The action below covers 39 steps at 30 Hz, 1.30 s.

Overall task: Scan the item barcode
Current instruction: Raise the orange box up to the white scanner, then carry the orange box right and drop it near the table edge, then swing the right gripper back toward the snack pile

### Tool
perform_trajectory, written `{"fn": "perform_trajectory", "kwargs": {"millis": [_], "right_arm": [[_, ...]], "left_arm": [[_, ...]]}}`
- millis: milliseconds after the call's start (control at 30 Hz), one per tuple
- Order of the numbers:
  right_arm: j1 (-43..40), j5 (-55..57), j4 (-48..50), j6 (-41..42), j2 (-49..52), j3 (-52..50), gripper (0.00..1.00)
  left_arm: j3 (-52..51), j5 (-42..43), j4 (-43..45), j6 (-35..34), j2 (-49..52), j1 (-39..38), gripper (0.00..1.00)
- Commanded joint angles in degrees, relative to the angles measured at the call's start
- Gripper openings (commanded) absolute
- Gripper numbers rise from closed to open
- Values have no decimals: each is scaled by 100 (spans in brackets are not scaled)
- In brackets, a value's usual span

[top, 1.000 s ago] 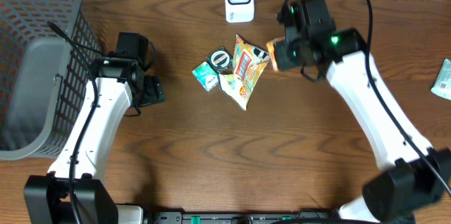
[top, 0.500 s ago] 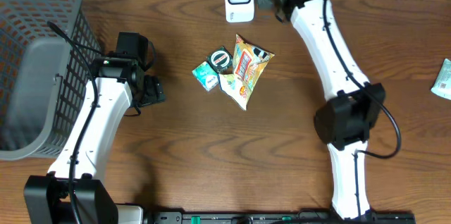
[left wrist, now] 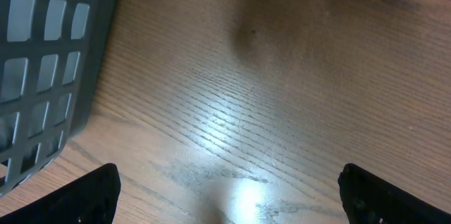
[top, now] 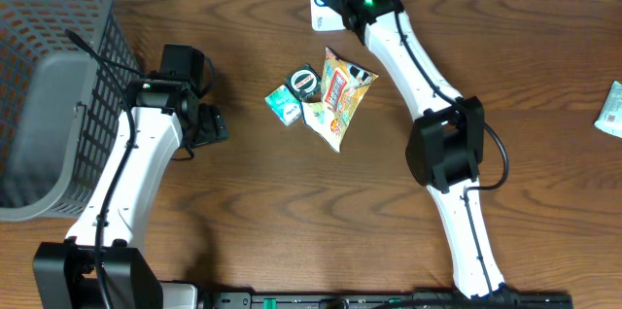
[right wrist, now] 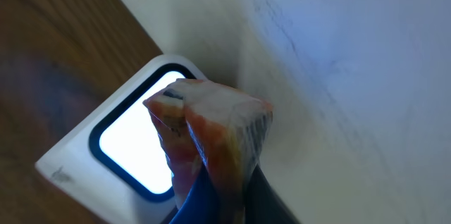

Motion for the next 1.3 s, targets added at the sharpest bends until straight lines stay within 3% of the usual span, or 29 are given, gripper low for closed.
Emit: {"fn": "perform_trajectory", "kwargs": {"millis": [0,200,433,533,800,967,1200,1233,1267], "right_arm": [[2,225,76,-358,144,101,1],[2,415,70,-188,98,101,1],[-236,857,-356,837,-369,101,1],[-505,1130,-977,1355,-538,101,1],[-2103,1141,-3779,3362,-678,101,1],[-3182,1141,-4979,3781,-678,94,1],[-4330,1097,-5770,4236,-678,85,1],[-4419,1099,-5818,4236,-678,85,2],[-4509,1097,-5864,4236,-678,85,26]], "left_arm": [[-24,-116,-15,-76,0,20,98],[-24,-116,-15,-76,0,20,98],[-24,-116,-15,-79,-2,20,98],[-24,-116,-13,-76,0,20,98],[-24,-116,-13,-76,0,20,98],[-24,-116,-13,-76,0,20,98],[-24,-116,-13,-76,0,20,98],[-24,-116,-15,-76,-2,20,98],[-24,-116,-15,-76,-2,20,98]]}}
